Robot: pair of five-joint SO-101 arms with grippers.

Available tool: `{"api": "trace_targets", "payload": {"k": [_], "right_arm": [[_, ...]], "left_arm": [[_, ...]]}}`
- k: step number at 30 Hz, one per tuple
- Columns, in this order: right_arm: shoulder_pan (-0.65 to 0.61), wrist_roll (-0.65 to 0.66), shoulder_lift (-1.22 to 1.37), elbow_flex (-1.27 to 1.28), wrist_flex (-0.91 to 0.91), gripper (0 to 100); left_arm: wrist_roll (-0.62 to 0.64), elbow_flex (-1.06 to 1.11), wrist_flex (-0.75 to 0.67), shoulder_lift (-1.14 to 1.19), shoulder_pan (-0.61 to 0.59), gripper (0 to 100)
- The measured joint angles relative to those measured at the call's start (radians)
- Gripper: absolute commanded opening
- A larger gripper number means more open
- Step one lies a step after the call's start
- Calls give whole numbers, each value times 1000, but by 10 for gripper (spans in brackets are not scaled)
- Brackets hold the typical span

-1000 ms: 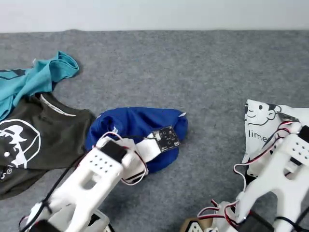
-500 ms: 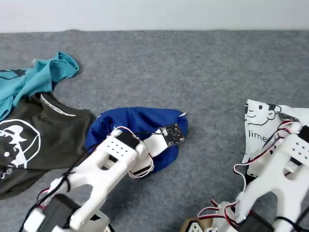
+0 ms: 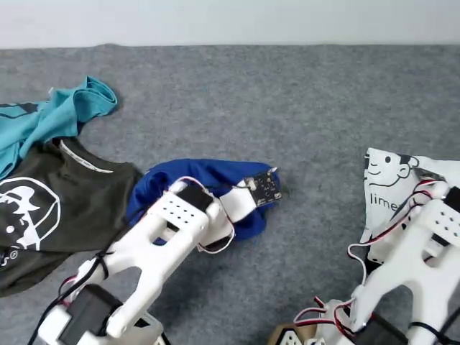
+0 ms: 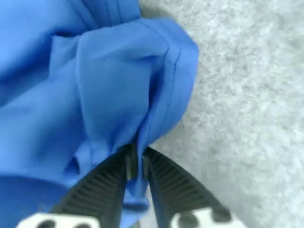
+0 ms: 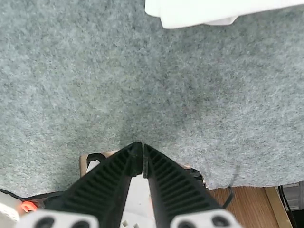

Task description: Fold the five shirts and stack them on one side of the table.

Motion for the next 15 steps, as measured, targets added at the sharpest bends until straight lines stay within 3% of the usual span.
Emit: {"api": "trace_targets", "payload": {"k": [9, 15], "right_arm": [[-78, 0, -51, 0, 0, 9], [-270, 0, -187, -5, 0, 9]], "left_arm": [[0, -245, 288, -428, -46, 5], [-12, -321, 423, -637, -245, 5]]}}
